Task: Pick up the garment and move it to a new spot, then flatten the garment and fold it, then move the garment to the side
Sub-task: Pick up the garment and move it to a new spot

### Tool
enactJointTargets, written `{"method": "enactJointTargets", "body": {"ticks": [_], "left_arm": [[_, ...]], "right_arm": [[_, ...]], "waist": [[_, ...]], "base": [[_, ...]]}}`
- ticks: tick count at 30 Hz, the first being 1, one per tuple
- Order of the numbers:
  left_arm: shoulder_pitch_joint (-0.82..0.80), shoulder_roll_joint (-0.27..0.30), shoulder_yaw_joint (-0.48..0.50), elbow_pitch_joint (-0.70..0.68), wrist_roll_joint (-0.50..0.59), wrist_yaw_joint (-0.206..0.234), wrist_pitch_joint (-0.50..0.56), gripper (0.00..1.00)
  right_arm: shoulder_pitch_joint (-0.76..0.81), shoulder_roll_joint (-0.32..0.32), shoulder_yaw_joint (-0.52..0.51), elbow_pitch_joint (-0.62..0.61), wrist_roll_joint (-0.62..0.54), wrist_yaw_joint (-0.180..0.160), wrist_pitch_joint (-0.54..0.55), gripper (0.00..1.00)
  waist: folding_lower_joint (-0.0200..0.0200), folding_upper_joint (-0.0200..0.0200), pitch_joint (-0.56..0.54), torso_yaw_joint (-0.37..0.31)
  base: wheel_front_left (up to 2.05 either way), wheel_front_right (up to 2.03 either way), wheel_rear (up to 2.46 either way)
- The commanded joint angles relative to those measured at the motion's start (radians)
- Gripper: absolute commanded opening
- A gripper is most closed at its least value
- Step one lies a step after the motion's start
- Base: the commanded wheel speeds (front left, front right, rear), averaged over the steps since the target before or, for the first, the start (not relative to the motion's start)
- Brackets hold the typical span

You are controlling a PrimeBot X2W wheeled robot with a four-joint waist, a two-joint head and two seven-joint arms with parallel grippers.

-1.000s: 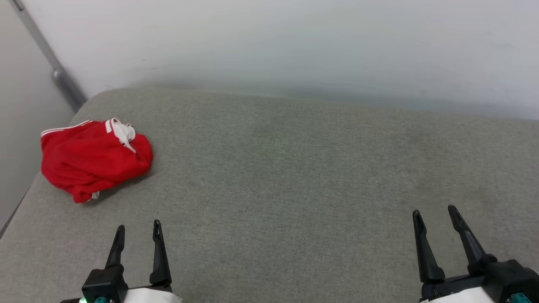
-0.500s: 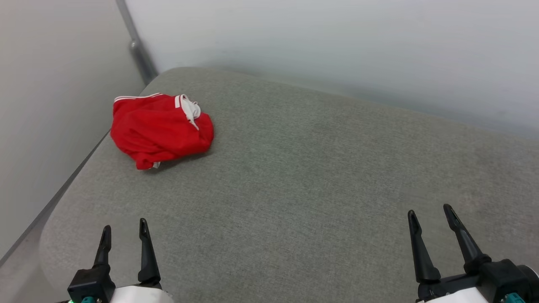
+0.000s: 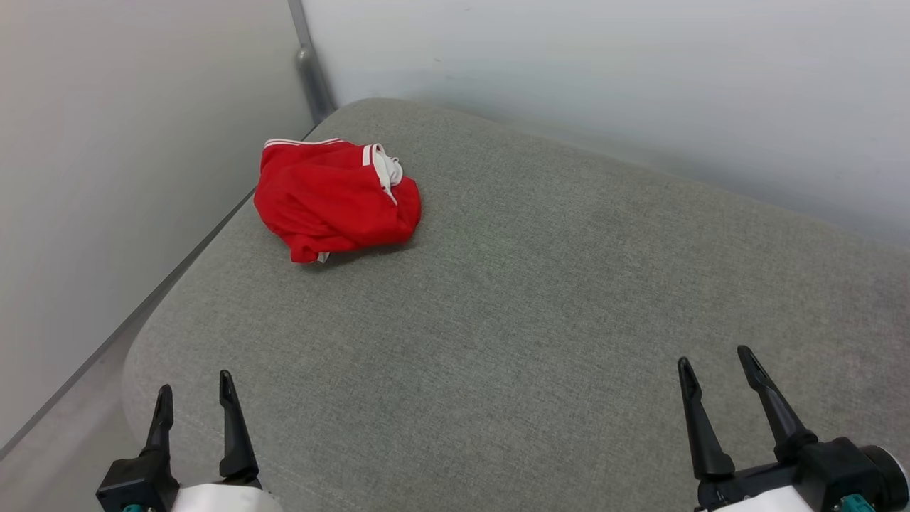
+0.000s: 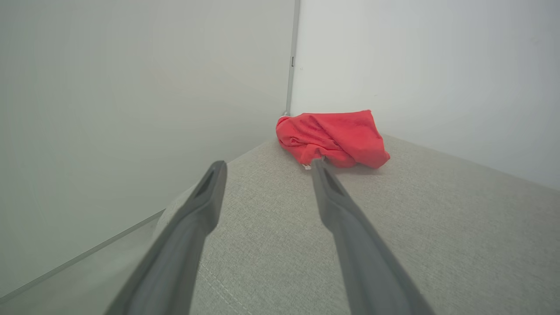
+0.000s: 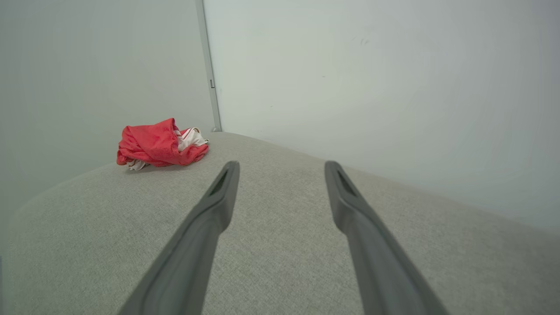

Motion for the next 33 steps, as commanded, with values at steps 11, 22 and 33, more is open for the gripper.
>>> {"method": "enactJointTargets", "body": {"ticks": [11,22,33], "left_arm": [[-0.192,0.009,0.113,0.061,-0.018,-0.081,-0.003,1.00],[-0.661,0.189,0.280,0.249,-0.092,-0.188,-0.003,1.00],[-1.003,0.421,0.231,0.544,-0.164,-0.226,0.038,1.00]], "right_arm": [[-0.042,0.000,-0.023,-0.025,-0.061,0.000,-0.002,1.00],[-0.160,0.000,-0.072,-0.097,-0.177,0.000,-0.002,1.00],[-0.234,0.000,-0.096,-0.199,-0.231,0.000,-0.002,1.00]], "waist": [[0.0000,0.0000,0.089,-0.047],[0.0000,0.0000,0.315,-0.135],[0.0000,0.0000,0.479,-0.200]], "base": [[0.00,0.00,0.00],[0.00,0.00,0.00],[0.00,0.00,0.00]]}}
